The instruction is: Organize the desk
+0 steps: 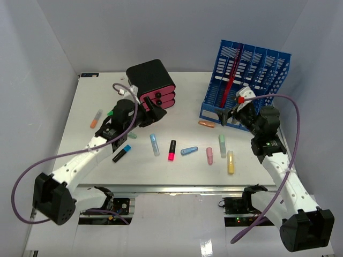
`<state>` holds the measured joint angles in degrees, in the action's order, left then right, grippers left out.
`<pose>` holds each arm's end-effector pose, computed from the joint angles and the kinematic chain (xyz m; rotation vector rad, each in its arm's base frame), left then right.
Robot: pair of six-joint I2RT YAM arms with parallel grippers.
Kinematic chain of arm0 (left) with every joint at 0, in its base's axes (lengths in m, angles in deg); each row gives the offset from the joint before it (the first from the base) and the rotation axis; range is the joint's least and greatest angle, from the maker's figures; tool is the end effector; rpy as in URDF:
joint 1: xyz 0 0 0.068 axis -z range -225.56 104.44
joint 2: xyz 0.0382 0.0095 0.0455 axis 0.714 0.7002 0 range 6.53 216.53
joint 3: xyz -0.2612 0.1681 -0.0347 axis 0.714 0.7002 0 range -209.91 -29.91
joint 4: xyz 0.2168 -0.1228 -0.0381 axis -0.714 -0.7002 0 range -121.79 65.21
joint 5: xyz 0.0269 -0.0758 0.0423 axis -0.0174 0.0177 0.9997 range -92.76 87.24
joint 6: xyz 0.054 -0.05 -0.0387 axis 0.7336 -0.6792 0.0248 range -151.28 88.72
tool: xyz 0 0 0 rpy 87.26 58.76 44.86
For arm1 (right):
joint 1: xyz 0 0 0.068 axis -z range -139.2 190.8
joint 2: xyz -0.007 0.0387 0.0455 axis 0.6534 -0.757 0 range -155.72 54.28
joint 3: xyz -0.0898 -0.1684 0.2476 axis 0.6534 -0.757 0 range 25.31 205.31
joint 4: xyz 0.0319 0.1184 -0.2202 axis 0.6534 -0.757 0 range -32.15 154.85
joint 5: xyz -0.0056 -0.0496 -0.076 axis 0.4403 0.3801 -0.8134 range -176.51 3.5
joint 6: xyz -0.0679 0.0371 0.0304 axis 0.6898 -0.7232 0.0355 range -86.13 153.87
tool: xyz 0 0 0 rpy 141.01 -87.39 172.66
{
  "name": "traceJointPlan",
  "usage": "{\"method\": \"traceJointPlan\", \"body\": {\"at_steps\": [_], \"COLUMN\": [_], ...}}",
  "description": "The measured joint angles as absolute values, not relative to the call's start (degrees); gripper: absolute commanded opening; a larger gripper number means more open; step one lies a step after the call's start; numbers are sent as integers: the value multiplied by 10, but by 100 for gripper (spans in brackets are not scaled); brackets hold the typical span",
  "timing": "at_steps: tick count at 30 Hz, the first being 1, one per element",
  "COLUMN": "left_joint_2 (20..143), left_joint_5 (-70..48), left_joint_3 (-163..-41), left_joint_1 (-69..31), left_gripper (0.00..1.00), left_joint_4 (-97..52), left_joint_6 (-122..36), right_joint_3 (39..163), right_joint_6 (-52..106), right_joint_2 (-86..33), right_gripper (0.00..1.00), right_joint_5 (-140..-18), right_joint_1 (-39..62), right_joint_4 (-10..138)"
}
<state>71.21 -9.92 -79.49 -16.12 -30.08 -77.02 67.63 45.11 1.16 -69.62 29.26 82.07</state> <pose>0.2298 -0.1399 0.3350 -0.2028 2.0456 -0.9729 0.2129 0.0650 0.3885 -0.5215 1.3715 0.2191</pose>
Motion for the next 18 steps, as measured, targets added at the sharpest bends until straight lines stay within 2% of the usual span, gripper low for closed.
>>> {"method": "traceJointPlan", "body": {"at_steps": [3,8,13,18], "left_joint_2": [799,939,1044,1093], "left_joint_5": [-33,92,204,282], "left_joint_3": [-878,-988,-1080,-1141], "left_joint_1": [-144,-114,-89,-78], "left_gripper": [80,75,72,71], "left_joint_4": [-338,-408,-485,-518], "left_joint_6": [-754,-743,-752,-752], "right_joint_3": [674,639,580,576], "right_joint_6": [495,545,561,560], "right_joint_2": [35,60,99,104], "right_gripper": [91,93,93,93], "right_joint_5": [-570,-423,-311,-266], "right_joint_1": [294,305,384,434], "right_joint_4": [708,612,598,595]}}
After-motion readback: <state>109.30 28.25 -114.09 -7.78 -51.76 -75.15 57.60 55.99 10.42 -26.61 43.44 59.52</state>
